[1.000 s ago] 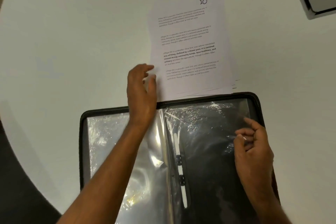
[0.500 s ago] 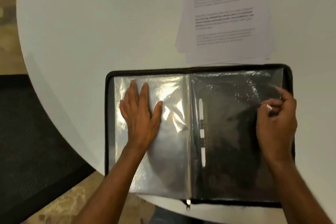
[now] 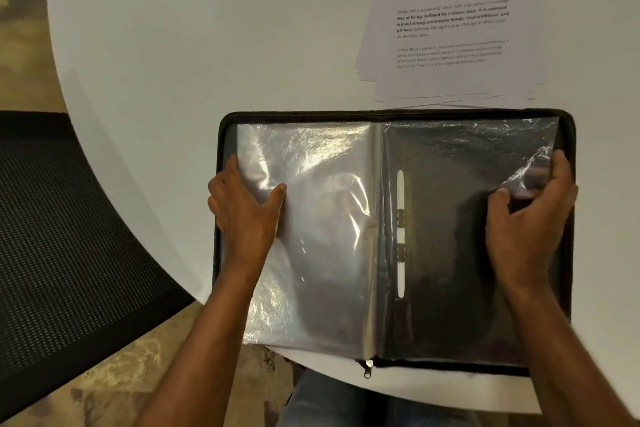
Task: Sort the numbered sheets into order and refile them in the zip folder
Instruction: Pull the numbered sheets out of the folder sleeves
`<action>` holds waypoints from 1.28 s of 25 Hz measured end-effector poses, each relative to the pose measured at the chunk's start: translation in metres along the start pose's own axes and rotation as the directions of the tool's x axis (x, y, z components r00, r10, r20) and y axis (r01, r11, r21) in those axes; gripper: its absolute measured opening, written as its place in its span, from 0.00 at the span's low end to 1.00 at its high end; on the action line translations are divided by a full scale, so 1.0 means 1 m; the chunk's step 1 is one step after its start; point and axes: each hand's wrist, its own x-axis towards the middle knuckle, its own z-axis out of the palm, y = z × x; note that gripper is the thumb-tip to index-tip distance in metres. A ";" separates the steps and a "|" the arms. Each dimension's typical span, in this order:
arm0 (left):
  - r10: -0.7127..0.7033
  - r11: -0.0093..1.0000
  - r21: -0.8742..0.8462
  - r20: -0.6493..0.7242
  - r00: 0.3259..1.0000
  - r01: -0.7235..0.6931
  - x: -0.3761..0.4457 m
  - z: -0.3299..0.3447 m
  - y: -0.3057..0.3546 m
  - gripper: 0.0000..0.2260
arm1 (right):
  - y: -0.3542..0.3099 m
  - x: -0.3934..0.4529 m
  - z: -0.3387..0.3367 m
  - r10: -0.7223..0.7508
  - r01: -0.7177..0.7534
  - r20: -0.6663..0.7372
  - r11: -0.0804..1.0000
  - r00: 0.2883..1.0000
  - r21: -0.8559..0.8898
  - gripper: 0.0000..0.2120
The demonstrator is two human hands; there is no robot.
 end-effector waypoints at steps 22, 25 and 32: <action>0.196 0.747 -0.574 0.673 0.714 0.336 -0.049 -0.012 0.119 0.12 | 0.001 0.007 -0.013 0.093 -0.100 0.079 0.991 0.993 0.092 0.31; 0.236 0.771 -0.557 0.699 0.675 0.307 -0.068 0.034 0.133 0.08 | 0.003 0.014 -0.021 0.159 -0.174 0.104 0.972 0.982 0.158 0.24; 0.281 0.912 -0.408 0.697 0.660 0.043 -0.100 0.101 0.154 0.13 | 0.003 0.030 -0.040 0.288 -0.335 0.201 0.905 0.936 0.264 0.11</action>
